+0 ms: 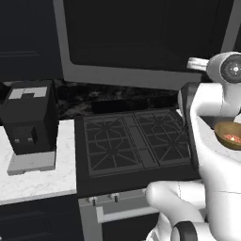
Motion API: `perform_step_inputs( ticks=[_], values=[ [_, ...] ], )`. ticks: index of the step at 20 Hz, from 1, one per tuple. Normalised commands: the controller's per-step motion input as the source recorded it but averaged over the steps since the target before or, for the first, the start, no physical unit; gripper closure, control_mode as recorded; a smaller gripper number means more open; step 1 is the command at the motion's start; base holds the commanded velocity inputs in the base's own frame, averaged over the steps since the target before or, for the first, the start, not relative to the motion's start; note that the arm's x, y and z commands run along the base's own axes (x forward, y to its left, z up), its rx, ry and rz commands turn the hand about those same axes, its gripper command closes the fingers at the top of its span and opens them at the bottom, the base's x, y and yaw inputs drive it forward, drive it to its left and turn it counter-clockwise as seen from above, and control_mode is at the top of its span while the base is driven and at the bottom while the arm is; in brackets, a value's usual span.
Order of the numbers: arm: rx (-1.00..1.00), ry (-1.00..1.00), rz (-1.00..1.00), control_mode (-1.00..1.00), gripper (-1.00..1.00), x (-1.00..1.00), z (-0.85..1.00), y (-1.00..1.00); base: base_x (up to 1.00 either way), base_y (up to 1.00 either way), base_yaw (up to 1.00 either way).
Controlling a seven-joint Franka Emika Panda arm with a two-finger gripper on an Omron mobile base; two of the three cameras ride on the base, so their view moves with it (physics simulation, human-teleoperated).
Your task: Open the microwave, place the bowl with waffle inside the microwave, then close the microwave door and turn it on.
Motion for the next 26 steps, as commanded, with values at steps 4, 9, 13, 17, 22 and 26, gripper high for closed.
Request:
perform_step_inputs(
  ticks=[4,9,13,17,22,26],
  values=[
    [-0.07,-0.03,-0.3,-1.0,1.0,-1.0,0.0,0.12,0.0,0.0,0.0],
    [-0.07,-0.09,-0.3,-1.0,1.0,-1.0,0.0,0.19,0.0,0.0,0.0],
    [-0.1,-0.03,-0.2,-1.0,-1.0,-0.87,-0.04,0.27,0.0,0.0,0.0],
    [-0.01,0.0,0.0,-1.0,-1.0,0.0,-0.01,0.01,0.0,0.0,0.0],
    [0.0,0.0,0.0,-1.0,-1.0,-0.08,0.0,0.05,0.0,0.0,0.0],
    [0.0,-0.03,0.0,-1.0,-1.0,-0.34,0.0,0.21,0.0,0.0,0.0]
  ],
)
